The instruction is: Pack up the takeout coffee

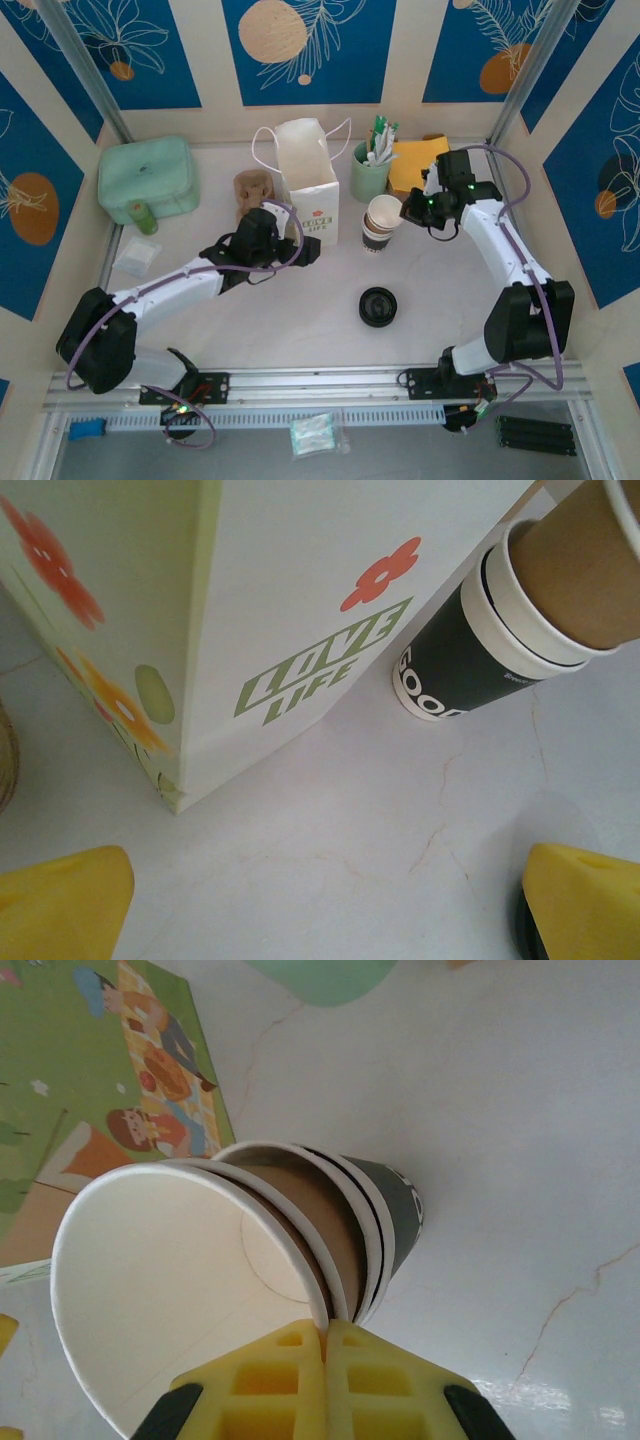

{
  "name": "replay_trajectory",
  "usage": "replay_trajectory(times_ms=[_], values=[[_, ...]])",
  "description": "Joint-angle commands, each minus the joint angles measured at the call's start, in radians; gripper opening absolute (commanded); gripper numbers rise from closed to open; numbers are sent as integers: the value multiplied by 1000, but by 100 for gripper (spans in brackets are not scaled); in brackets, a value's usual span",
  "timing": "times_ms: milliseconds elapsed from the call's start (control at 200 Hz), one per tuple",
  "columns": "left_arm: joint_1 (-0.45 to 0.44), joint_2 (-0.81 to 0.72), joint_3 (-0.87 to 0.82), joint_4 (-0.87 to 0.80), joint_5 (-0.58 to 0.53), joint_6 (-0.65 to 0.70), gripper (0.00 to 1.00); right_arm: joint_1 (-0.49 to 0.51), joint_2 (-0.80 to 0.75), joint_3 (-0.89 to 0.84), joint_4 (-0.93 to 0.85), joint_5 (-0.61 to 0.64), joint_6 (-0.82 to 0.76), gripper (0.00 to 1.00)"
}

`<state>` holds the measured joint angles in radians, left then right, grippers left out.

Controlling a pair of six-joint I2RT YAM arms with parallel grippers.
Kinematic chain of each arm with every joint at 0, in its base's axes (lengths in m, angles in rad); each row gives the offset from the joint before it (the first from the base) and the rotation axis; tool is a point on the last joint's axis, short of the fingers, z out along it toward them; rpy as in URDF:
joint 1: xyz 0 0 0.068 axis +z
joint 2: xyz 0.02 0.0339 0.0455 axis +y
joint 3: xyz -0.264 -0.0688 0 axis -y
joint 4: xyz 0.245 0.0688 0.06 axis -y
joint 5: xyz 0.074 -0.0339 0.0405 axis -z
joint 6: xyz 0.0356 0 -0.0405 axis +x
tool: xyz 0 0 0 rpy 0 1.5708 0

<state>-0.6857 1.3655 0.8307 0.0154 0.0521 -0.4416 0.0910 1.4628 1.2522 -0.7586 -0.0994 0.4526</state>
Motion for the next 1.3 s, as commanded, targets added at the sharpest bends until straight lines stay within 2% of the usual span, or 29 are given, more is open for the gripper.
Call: replay_trajectory(times_ms=[0, 470, 645, 790, 1030, 1295], values=[[-14, 13, 42, 0, 24, -19, 99, -5, 18, -17, 17, -47, 1, 0], [-46, 76, 97, 56, 74, -100, 100, -8, -20, 10, 2, -41, -22, 0], [-71, 107, 117, 60, 75, -108, 99, -9, -9, -11, -3, -4, -29, 13], [-79, 118, 120, 65, 74, -110, 99, -8, -7, -6, -13, 23, -33, 31], [-81, 116, 122, 57, 68, -104, 99, 3, 12, 54, -51, 47, -57, 36], [-80, 121, 122, 56, 68, -102, 99, 57, 115, 160, -100, 77, -77, 36]])
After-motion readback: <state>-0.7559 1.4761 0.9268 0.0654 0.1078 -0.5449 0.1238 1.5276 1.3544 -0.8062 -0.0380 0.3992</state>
